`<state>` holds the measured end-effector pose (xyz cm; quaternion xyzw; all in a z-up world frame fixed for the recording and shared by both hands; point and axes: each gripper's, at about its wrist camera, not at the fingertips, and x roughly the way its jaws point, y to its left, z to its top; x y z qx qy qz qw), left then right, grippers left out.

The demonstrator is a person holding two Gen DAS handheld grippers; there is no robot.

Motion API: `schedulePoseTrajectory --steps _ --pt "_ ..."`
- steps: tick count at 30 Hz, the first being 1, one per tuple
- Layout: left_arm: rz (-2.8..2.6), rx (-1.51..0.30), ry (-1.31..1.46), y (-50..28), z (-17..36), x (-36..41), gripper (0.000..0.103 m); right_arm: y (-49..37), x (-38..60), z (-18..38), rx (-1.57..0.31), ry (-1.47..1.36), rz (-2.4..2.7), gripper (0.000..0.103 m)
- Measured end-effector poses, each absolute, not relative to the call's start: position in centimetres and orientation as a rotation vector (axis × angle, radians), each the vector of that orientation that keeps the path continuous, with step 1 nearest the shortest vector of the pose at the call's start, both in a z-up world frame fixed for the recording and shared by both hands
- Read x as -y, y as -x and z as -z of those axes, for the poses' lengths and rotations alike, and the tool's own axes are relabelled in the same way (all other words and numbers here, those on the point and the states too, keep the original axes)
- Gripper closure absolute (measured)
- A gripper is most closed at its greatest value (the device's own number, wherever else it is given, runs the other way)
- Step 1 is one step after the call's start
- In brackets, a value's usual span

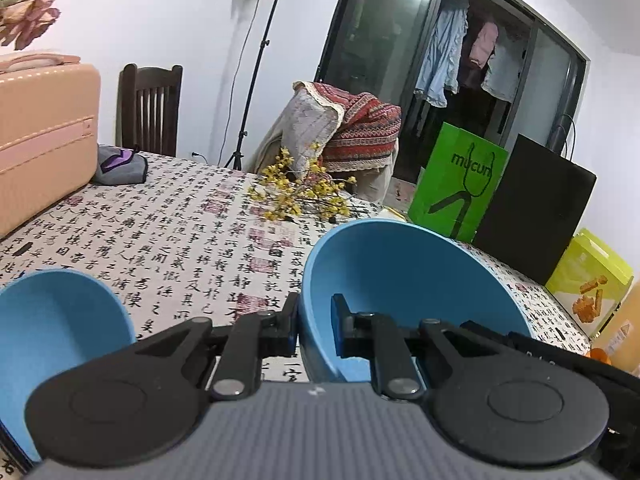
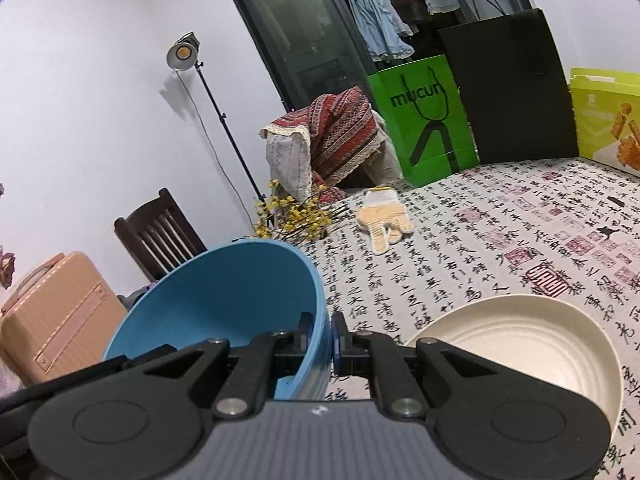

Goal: Organize plates and bowls
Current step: 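Lower the held blue bowl onto the blue bowl stack by the vase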

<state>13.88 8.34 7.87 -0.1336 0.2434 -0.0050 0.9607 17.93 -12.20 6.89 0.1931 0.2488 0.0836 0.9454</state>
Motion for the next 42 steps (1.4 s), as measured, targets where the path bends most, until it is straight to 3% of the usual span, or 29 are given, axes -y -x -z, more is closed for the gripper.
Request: schedulePoseTrajectory --steps 42 --pt "-0.149 -0.43 0.346 -8.7 -9.9 -21.5 0.087 -16.0 -0.4 -8.9 -0.549 -0.346 -0.426 0.093"
